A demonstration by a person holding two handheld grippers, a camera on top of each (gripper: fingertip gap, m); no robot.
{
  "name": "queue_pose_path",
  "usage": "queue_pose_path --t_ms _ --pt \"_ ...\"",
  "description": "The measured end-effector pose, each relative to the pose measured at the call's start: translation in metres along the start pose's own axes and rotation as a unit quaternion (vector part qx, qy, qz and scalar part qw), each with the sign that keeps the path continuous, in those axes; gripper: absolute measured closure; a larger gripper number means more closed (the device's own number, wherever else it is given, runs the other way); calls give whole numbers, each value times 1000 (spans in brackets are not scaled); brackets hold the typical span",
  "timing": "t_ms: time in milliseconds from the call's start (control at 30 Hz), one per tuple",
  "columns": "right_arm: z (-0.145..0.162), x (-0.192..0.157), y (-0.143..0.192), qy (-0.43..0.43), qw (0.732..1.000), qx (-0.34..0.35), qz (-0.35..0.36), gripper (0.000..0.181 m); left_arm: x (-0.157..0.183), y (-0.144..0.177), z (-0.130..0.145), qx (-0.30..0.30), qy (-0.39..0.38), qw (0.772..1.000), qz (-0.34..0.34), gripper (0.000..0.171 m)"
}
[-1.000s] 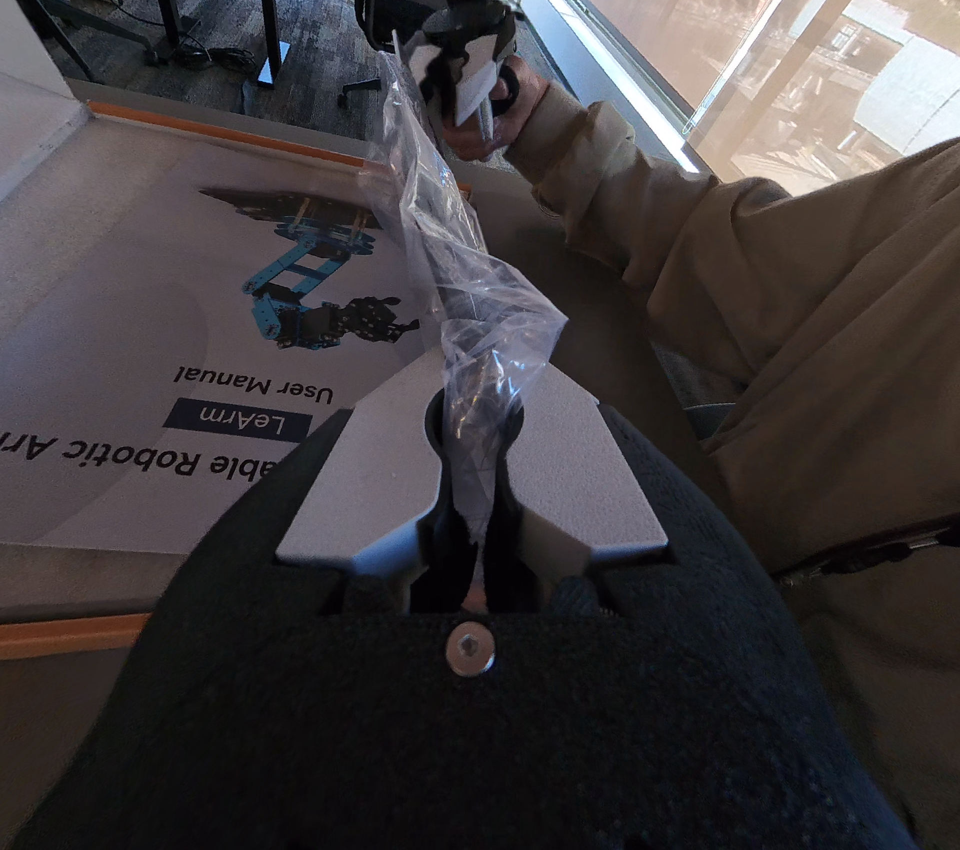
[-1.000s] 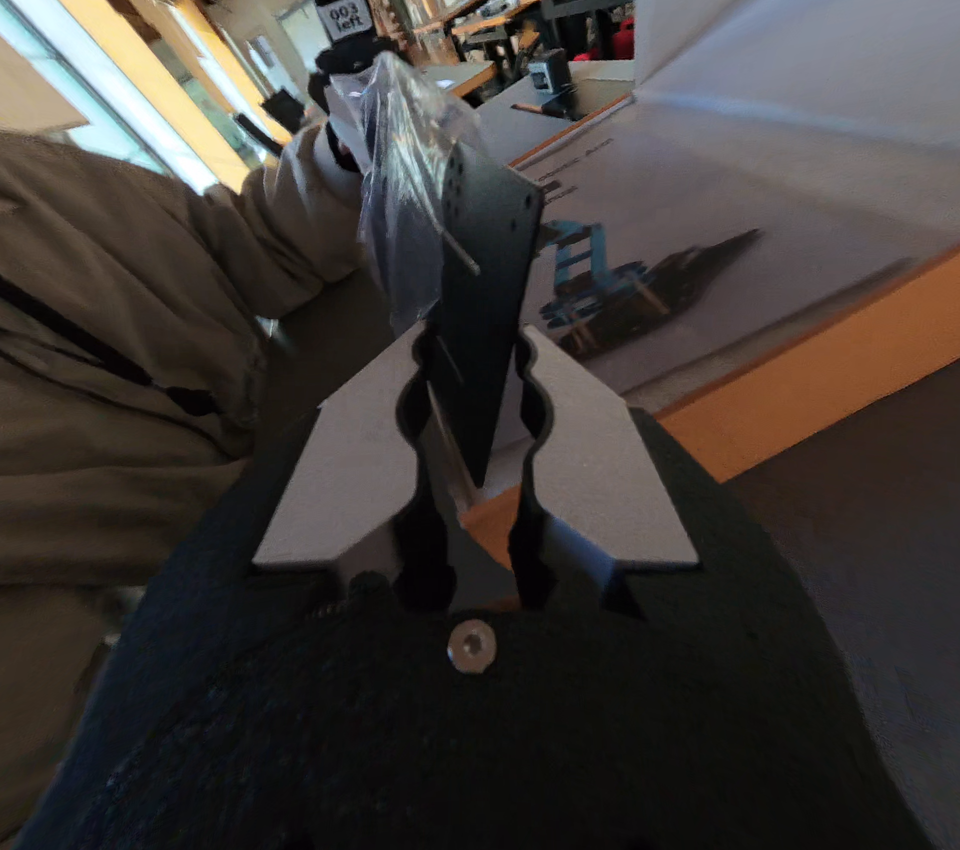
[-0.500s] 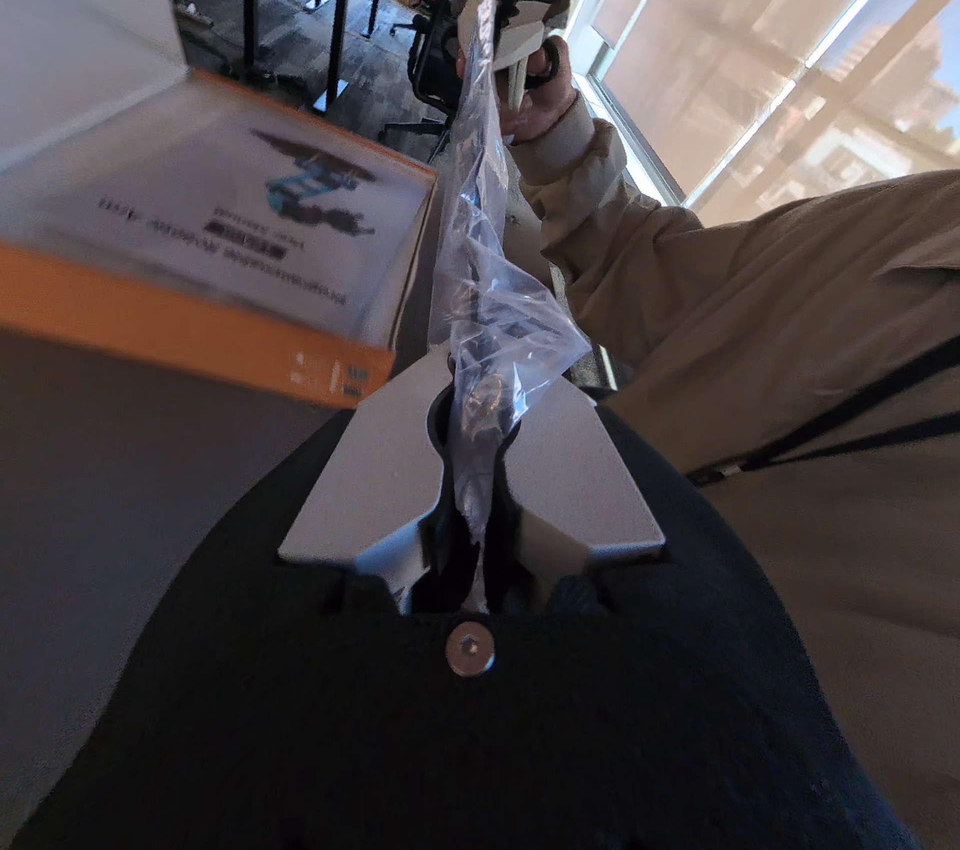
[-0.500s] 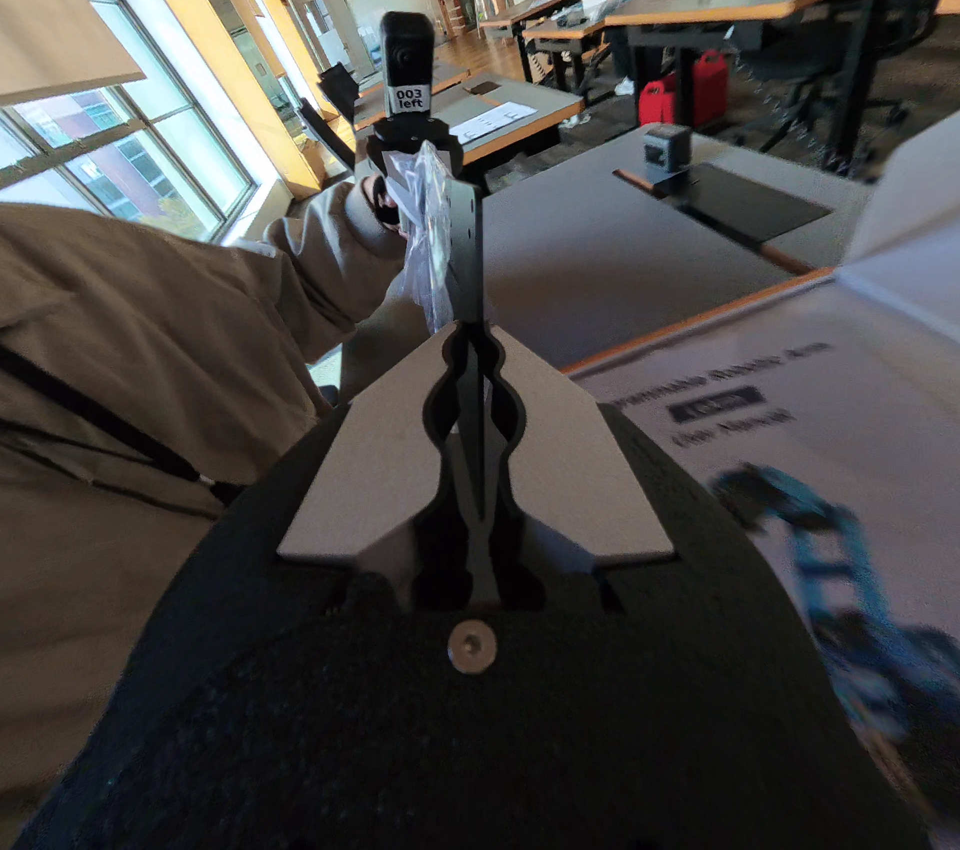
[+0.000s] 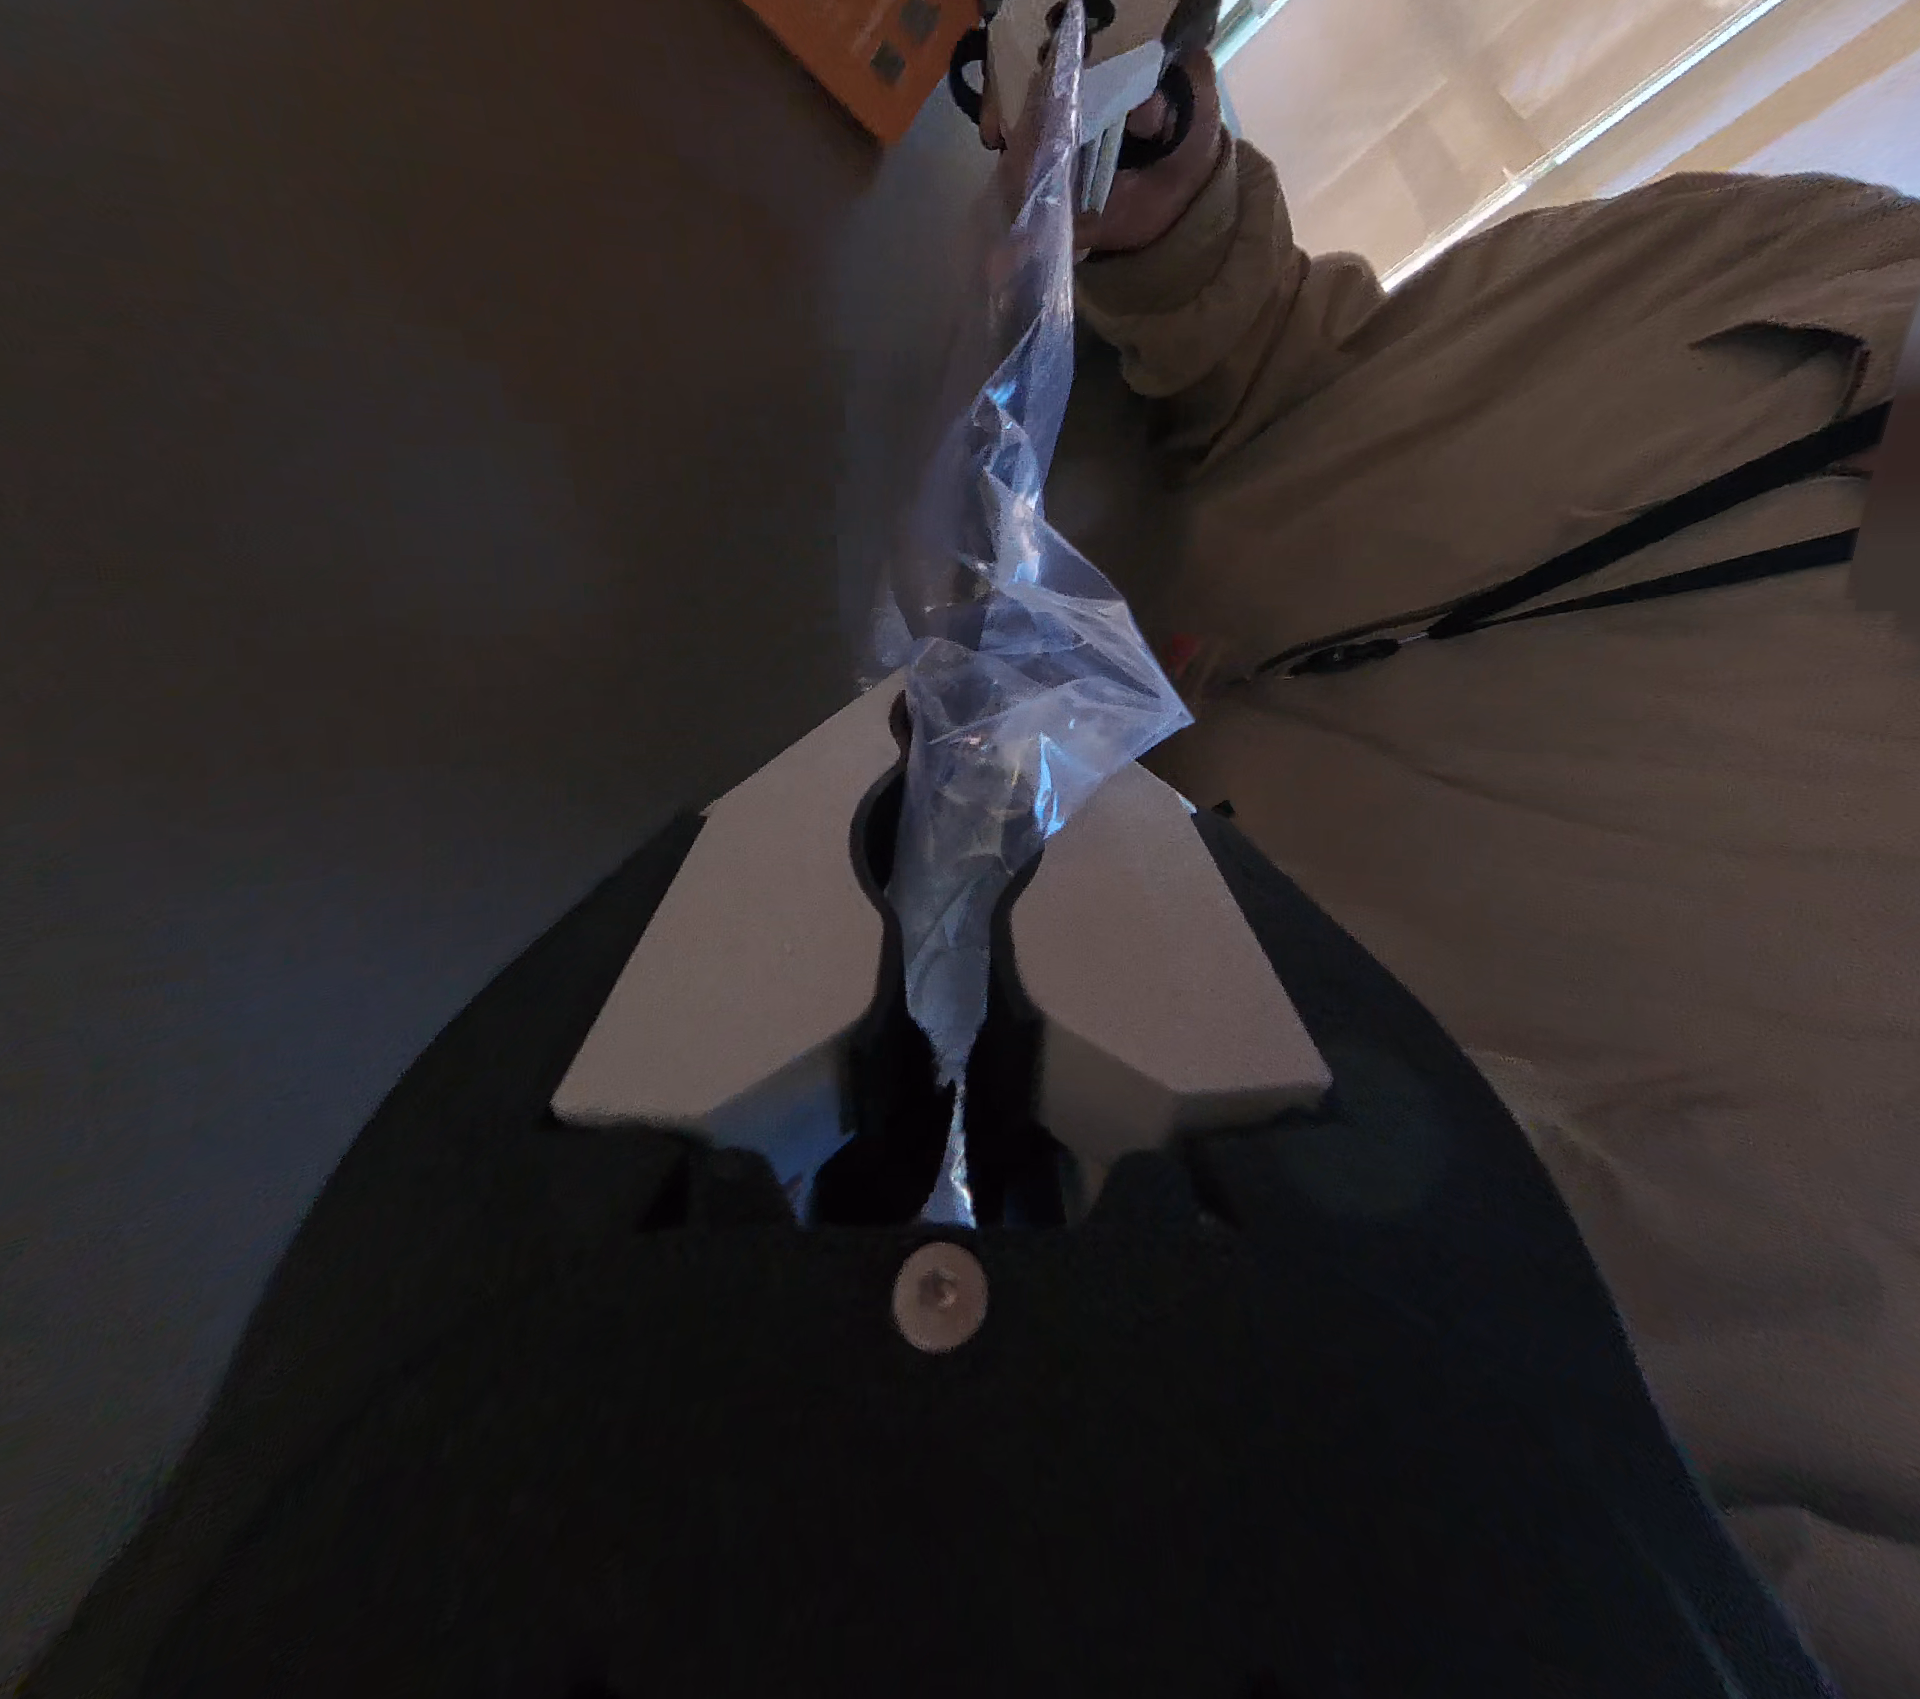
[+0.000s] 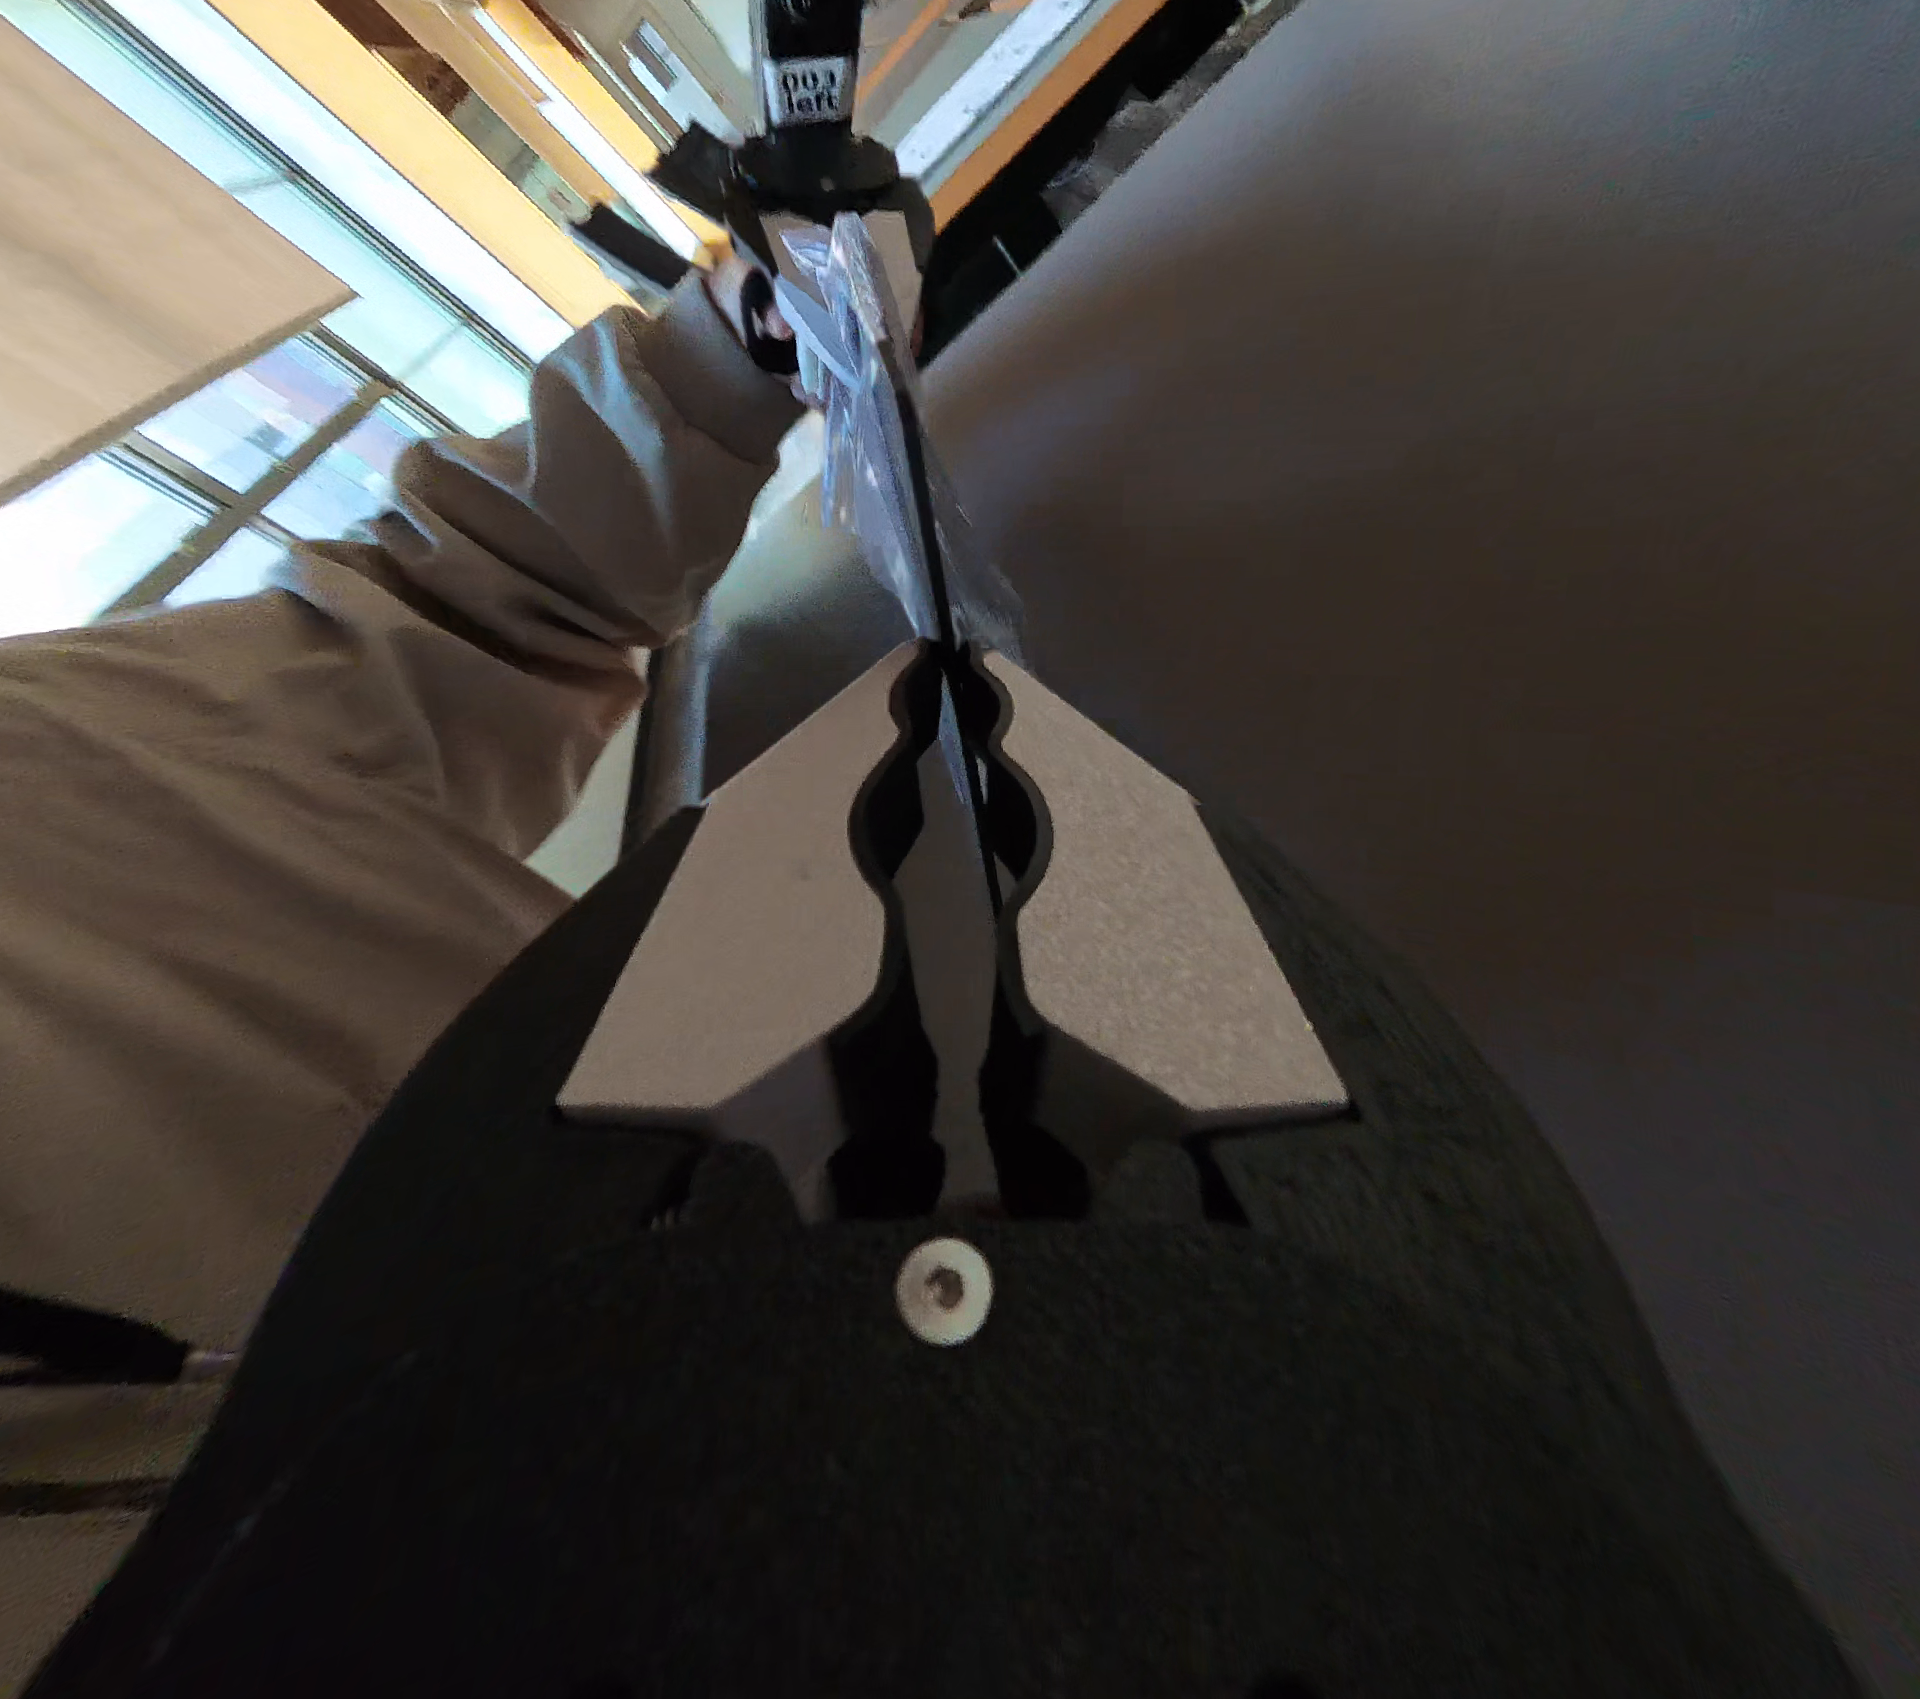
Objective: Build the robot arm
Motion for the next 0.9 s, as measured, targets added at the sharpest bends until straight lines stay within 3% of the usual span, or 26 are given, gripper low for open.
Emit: queue_pose_path --t_ms 100,200,467,700,900 --pt "-5 27 -24 0 1000 -24 -6 178 -28 16 5 -12 18 1000 11 170" --pt "-19 53 -29 -36 999 -3 -40 179 -44 22 -1 -17 13 1000 7 170" --pt "-34 112 -20 -145 986 24 -81 181 -101 4 -13 -44 76 996 22 165" --pt "-41 127 -13 -162 982 24 -89 180 -130 -3 -17 -69 116 991 27 160" --pt "-40 131 -11 -183 979 33 -84 180 -149 23 -4 -92 132 987 -1 169"
Point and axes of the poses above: each gripper's, where its closed fingertips meet, y back along the fingers, z out of its underside, x = y × z across the jaws, the point moved 8 cm from there along y, back along the fingers, and after that the axes turned 15 degrees about -z, right-handed, at the moved point
